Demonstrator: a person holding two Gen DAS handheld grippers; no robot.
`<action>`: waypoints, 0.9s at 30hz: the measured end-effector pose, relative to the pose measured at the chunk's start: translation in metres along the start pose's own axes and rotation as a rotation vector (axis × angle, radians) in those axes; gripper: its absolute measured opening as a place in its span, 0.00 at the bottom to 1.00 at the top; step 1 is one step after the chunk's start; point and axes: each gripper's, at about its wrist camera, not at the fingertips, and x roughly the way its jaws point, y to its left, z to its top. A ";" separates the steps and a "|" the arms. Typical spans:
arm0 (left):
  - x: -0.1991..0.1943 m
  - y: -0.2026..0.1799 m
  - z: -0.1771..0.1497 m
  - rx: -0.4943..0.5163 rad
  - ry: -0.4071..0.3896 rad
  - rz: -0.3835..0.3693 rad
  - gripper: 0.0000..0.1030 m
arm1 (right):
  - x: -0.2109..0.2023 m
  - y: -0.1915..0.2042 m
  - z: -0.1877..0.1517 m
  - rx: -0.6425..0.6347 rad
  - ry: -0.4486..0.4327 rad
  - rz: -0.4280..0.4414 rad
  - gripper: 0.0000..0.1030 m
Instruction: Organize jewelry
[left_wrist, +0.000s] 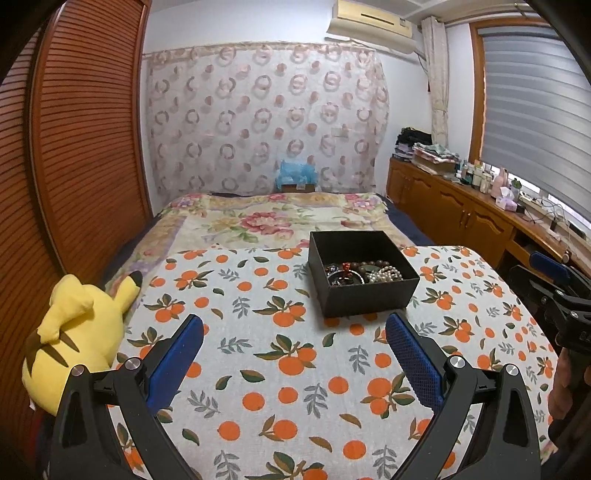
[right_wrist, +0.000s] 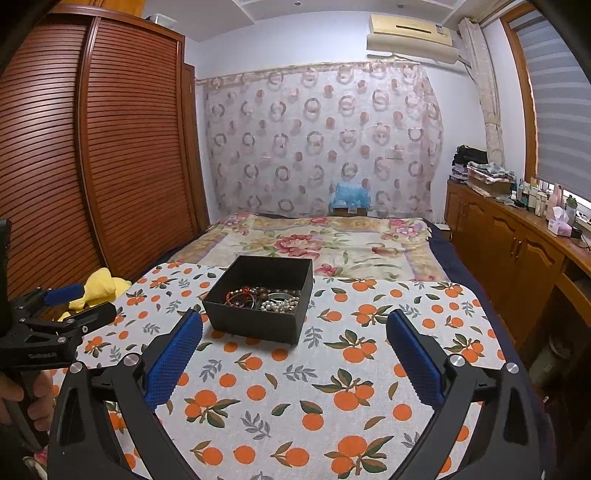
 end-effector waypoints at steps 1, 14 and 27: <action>0.000 0.000 0.000 0.002 0.000 0.000 0.92 | 0.000 0.000 0.001 -0.001 0.001 0.000 0.97; -0.006 -0.003 -0.002 0.004 -0.019 0.010 0.92 | 0.004 0.002 0.002 -0.003 0.010 0.006 0.97; -0.006 -0.003 -0.002 0.005 -0.018 0.011 0.93 | 0.004 0.001 0.002 0.000 0.011 0.006 0.97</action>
